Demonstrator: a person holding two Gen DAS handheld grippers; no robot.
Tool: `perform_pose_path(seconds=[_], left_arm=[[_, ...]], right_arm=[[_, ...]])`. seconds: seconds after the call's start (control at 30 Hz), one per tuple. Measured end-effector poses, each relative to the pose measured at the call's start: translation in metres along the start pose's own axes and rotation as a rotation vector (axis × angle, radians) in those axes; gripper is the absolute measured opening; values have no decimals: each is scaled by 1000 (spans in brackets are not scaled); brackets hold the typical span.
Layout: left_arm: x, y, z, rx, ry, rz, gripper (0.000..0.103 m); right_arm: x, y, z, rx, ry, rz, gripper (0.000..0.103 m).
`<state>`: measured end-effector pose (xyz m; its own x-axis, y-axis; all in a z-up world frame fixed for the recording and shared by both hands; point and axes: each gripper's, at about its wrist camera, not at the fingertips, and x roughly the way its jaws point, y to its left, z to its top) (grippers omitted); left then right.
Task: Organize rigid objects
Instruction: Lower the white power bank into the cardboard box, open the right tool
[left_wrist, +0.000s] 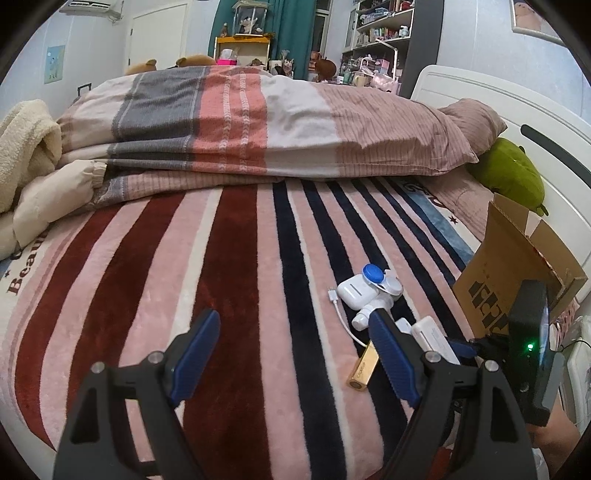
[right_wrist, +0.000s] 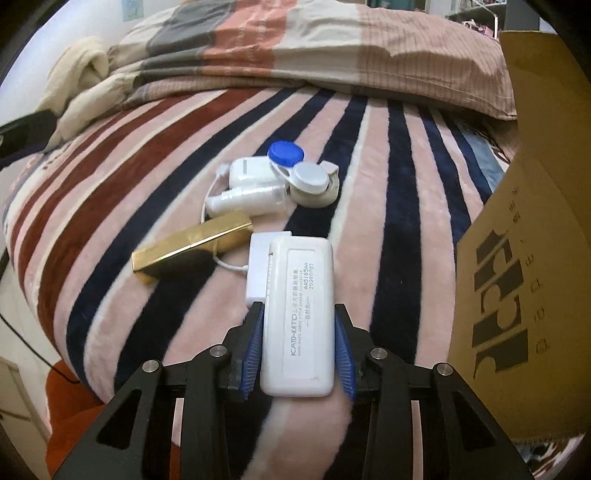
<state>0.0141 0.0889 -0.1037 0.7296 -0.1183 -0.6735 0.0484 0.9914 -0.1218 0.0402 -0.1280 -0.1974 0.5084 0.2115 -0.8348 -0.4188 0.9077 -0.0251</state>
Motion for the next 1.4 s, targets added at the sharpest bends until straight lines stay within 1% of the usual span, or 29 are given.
perform_pose_path(seconds=[0.1,0.2,0.3,0.37,0.47,0.53,0.6,0.67,0.7,0.73,0.77,0.83,1.0,1.07,1.1,1.17,1.27,1.33,1.4], left_arm=[[-5,-2,1,2,0,-22,80],[-10,-5,4,-6,-5,-60,80],[-17,-11,9,-3,-9,-111,80],[-23,-17,13,-2,-11,-163,80],[-33,-29,23,10,-23,-238,80],[-40,-40,34,18,-34,-293,80],[-46,-54,45,35,-46,-336,75],[-49,-73,58,61,-50,-383,56],[-49,-80,62,72,-49,-394,51],[-48,-92,68,88,-51,-425,39],[-47,-105,74,105,-52,-466,31],[-44,-129,82,137,-59,-476,31],[-17,-195,99,215,-14,-530,31],[-2,-224,104,248,18,-554,31],[4,-231,105,255,30,-562,31],[21,-252,107,265,83,-583,31],[39,-271,106,277,133,-591,31],[47,-278,104,277,155,-588,32],[52,-281,101,284,170,-570,33]], right_arm=[[0,2,4,-24,-10,-7,31],[-19,9,8,-74,-64,9,31],[-47,17,20,-103,-141,68,31],[-68,26,29,-136,-194,114,31],[-100,36,41,-183,-261,215,31],[-118,42,49,-218,-304,254,31],[-131,43,53,-232,-331,278,31],[-145,36,58,-231,-354,321,31],[-149,31,59,-226,-363,331,31],[-154,23,60,-220,-375,337,31],[-159,14,60,-210,-389,337,31],[-166,-7,59,-183,-402,326,31],[-176,-70,51,-94,-409,294,31],[-177,-96,46,-54,-393,274,31],[-176,-107,44,-37,-383,266,31],[-174,-130,40,-6,-355,242,31],[-166,-154,35,23,-299,214,31],[-160,-163,33,30,-263,197,31],[-155,-169,31,32,-239,185,31]])
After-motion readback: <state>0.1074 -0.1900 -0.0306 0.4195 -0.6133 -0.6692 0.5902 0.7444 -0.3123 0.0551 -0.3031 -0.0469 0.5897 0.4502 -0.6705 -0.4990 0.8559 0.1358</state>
